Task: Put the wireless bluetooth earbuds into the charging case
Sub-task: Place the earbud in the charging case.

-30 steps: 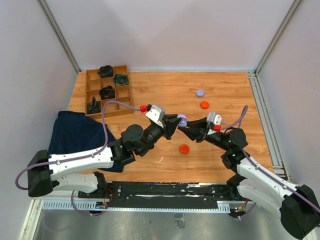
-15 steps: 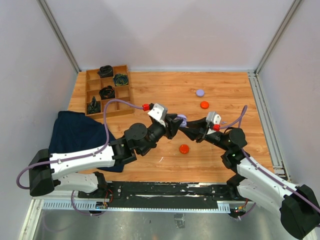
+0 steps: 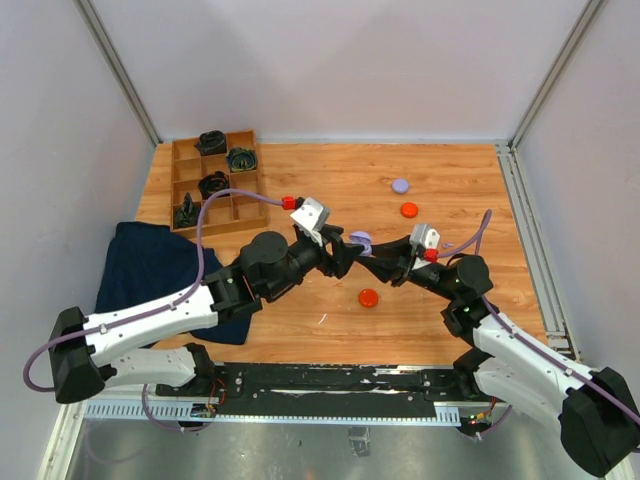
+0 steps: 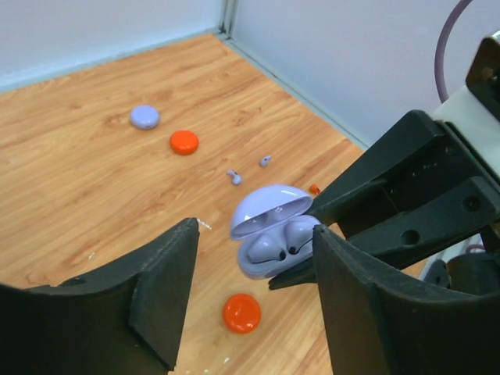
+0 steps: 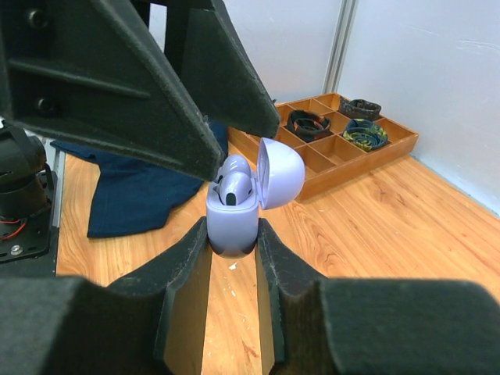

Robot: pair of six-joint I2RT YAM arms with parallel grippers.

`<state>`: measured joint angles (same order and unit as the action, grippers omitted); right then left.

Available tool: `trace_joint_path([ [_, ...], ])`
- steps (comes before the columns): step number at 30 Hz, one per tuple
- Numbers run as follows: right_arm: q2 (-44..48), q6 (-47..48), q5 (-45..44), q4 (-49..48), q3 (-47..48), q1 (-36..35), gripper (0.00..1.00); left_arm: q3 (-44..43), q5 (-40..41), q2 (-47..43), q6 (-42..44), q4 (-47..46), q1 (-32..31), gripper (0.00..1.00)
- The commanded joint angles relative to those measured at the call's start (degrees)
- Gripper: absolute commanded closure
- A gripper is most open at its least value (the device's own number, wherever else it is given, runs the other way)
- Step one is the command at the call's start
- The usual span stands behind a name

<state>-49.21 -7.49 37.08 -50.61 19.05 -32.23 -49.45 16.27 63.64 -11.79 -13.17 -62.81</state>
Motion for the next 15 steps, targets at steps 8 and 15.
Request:
trace_joint_path([
  [8, -0.65, 0.47, 4.25, 3.05, 4.7, -0.15, 0.96, -2.07, -25.6, -4.78, -4.02, 7.98, 10.36, 0.19],
  [15, -2.37, -1.77, 7.36, 3.36, 6.19, -0.08, 0.96, -1.15, -42.92, -2.64, -10.72, 4.49, 18.68, 0.12],
])
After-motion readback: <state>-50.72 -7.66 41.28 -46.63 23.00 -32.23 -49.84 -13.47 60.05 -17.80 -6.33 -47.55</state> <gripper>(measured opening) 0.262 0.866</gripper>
